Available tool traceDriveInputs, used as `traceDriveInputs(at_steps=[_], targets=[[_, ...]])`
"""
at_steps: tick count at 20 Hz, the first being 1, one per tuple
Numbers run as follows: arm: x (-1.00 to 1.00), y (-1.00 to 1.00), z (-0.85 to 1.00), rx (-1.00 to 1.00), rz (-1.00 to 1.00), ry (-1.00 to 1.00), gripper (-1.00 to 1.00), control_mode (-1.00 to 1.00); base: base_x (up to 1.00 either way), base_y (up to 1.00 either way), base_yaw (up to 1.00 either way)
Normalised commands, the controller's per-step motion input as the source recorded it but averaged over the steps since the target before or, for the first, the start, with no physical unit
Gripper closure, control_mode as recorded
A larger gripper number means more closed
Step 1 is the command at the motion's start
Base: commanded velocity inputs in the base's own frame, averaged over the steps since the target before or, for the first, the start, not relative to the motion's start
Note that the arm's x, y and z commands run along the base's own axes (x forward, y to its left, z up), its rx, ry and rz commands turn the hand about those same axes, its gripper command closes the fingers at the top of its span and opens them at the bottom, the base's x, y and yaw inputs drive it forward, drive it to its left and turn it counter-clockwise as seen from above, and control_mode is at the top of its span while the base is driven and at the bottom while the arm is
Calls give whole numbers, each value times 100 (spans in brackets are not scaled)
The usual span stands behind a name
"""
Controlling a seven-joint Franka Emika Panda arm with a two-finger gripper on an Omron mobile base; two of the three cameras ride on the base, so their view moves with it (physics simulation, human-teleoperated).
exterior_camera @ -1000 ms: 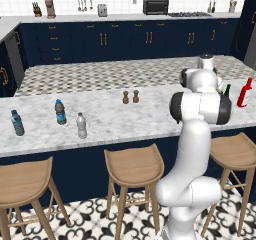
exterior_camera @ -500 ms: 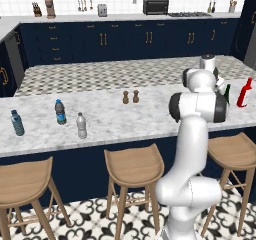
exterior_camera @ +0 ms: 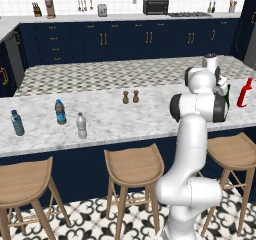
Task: Move the plastic bottles in the middle to the plastics group, and the glass bottles in the middle to the glass group.
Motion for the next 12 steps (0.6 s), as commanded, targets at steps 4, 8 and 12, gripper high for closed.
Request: traceDriveInputs(at_steps=[4,8,12], targets=[[0,0,-23,0,-2,2,100,-100,0,0,0],[0,0,-12,0,-1,0,100,-100,0,0,0],[0,0,0,0,0,0,100,-100,0,0,0]])
